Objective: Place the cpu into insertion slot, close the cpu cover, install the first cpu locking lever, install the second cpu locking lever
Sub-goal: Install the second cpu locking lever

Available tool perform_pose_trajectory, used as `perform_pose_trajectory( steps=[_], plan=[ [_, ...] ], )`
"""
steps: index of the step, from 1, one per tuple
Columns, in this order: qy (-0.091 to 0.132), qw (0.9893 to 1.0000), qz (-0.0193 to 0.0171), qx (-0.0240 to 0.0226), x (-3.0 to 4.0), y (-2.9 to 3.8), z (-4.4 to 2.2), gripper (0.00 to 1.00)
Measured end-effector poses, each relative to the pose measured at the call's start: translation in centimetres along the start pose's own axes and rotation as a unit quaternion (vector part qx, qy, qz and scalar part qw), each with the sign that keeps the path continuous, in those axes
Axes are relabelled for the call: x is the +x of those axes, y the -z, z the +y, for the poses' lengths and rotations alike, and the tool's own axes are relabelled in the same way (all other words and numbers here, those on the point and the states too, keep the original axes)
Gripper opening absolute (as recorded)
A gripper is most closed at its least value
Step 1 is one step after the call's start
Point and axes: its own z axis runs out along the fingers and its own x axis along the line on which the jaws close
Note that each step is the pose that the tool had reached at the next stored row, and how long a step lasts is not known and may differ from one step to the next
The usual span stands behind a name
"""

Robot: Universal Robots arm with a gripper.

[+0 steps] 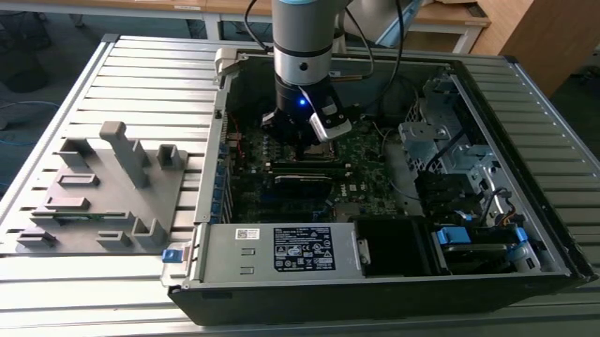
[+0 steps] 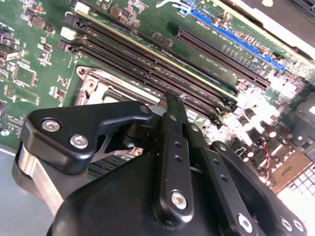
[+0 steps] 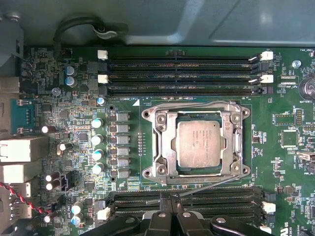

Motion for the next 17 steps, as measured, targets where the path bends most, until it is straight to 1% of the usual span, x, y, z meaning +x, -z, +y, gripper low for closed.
perform_pose_trajectory(
  steps=[10, 17],
  plan=[
    [0.000, 1.0000, -0.0011, -0.0001, 0.18, -0.04, -0.01, 0.10],
    [0.000, 1.0000, -0.0010, 0.0000, 0.40, -0.62, 0.00, 0.10]
  ],
)
